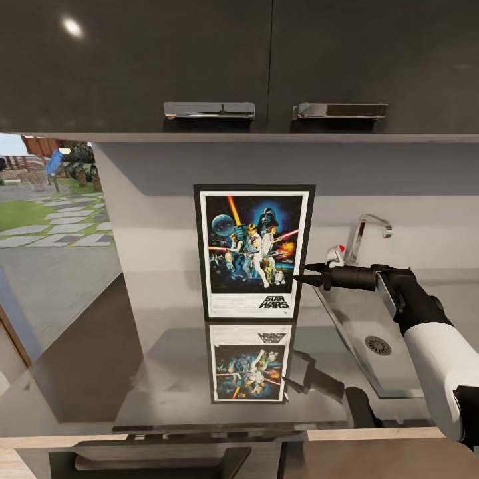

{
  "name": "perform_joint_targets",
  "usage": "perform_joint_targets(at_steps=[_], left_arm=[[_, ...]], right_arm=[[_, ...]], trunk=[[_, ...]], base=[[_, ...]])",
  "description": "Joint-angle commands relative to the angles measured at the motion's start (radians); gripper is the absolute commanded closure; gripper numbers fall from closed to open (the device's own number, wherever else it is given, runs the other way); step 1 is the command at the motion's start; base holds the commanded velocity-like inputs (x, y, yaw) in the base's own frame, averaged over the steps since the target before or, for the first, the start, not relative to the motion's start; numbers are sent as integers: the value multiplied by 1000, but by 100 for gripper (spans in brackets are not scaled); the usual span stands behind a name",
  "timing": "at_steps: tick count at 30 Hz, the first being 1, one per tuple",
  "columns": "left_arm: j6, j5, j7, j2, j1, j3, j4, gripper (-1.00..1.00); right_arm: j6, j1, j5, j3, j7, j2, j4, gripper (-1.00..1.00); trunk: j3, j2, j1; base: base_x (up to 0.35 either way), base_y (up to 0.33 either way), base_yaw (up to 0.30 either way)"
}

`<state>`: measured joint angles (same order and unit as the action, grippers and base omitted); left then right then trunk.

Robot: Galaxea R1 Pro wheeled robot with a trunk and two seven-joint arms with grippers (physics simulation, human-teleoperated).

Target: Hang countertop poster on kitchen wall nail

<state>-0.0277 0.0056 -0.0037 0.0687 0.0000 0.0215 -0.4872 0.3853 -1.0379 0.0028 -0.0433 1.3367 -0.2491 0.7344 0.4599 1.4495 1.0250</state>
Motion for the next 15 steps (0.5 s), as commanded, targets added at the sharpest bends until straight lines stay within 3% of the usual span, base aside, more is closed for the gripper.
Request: perform_joint_targets(at_steps=[1, 12, 13, 15], left_arm=[[-2, 1, 0, 0, 0, 2, -1, -100], [-1, 1, 1, 0, 0, 1, -1, -100], [-1, 1, 1, 0, 0, 1, -1, -100], [-1, 1, 1, 0, 0, 1, -1, -100]], right_arm=[[10, -1, 0, -2, 4, 0, 0, -100], [10, -1, 0, -2, 4, 0, 0, -100], [10, -1, 0, -2, 4, 0, 0, 100], [10, -1, 0, -1, 4, 0, 0, 100]], trunk=[[1, 1, 0], [1, 1, 0], [1, 1, 0], [1, 1, 0]], base=[[0, 0, 0], [0, 0, 0], [0, 0, 0], [0, 0, 0]])
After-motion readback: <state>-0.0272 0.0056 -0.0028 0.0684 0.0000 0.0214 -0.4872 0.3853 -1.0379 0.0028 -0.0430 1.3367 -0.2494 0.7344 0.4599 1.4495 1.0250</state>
